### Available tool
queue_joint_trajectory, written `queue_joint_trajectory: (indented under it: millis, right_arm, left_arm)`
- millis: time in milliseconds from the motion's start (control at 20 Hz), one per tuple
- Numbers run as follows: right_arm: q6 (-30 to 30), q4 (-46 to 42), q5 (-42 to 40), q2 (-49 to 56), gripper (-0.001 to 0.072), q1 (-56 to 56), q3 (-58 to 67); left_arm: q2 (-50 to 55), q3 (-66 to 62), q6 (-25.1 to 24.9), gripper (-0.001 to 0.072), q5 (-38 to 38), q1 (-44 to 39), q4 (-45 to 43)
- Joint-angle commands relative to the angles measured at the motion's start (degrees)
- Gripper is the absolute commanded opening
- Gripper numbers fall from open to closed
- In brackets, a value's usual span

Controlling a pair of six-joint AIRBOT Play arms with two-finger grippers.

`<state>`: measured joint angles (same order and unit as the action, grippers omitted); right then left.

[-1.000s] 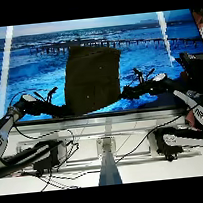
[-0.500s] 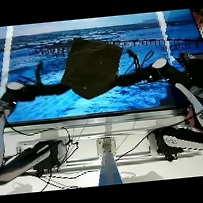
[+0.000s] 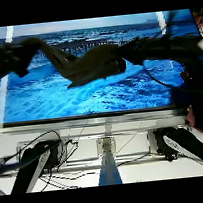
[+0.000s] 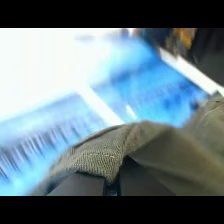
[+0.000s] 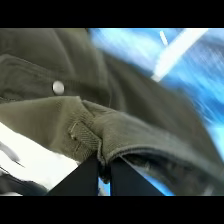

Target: Fold the clothes and pants, and hang the long-sleeved shirts on hangers.

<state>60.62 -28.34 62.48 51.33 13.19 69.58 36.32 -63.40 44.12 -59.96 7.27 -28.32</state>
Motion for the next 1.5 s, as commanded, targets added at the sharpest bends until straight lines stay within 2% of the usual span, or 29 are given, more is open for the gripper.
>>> queue_joint_trajectory:
  millis: [0,100,150,250,300,450,550,750,900,950,1050,1100,1200,1350,1450]
  right_arm:
    - [11.3,3.4,1.2,-7.9,0.0055,0.1,1.7]
    - [16.9,3.3,1.6,-9.5,0.0056,0.5,1.0]
    - [18.8,3.0,0.2,-9.6,0.0055,1.4,0.3]
    - [22.8,0.4,-6.4,-8.6,0.0055,4.3,-2.6]
    - [24.3,-2.3,-10.2,-7.8,0.0056,5.8,-4.6]
    - [29.8,-10.3,-20.0,-2.1,0.0056,9.5,-11.9]
    - [32.0,-10.9,-26.1,3.9,0.0056,9.8,-16.1]
    - [32.3,-10.6,-36.3,16.0,0.0056,9.6,-16.9]
    - [32.1,-12.2,-39.9,19.2,0.0055,7.9,-16.4]
    - [31.4,-13.9,-38.9,19.1,0.0056,6.2,-16.4]
    - [31.2,-15.8,-31.8,18.9,0.0056,2.2,-16.2]
    - [31.2,-16.9,-26.1,18.8,0.0056,0.0,-16.2]
    - [27.0,-19.4,-12.5,18.7,0.0056,-3.3,-16.2]
    - [22.5,-23.6,10.4,18.7,0.0056,-3.7,-16.4]
    - [19.3,-25.7,19.3,18.7,0.0055,-1.8,-17.6]
  left_arm:
    - [-11.5,-1.6,0.3,0.0042,3.7,0.2,-2.2]
    - [-15.1,-1.5,5.1,0.0041,3.7,0.2,-7.5]
    - [-16.0,-1.4,9.7,0.0041,3.7,0.2,-12.3]
    - [-15.1,0.2,18.6,0.0042,3.6,0.2,-20.3]
    - [-13.6,2.3,20.7,0.0042,3.6,0.2,-21.7]
    - [-5.9,10.5,20.7,0.0042,4.1,0.2,-19.1]
    - [2.1,16.0,20.6,0.0042,8.2,-0.4,-17.3]
    - [18.2,17.9,19.3,0.0042,19.6,-4.5,-14.2]
    - [22.6,17.7,18.1,0.0042,21.3,-7.5,-11.8]
    - [22.8,17.7,18.1,0.0042,20.4,-8.2,-12.4]
    - [22.8,17.7,18.1,0.0042,14.6,-8.6,-11.9]
    - [22.8,17.7,18.1,0.0042,9.2,-8.6,-12.3]
    - [22.9,17.7,18.6,0.0042,-3.4,-8.8,-14.3]
    - [22.9,18.3,24.2,0.0042,-19.8,-9.0,-22.7]
    - [22.9,20.6,24.7,0.0042,-22.2,-9.0,-24.3]
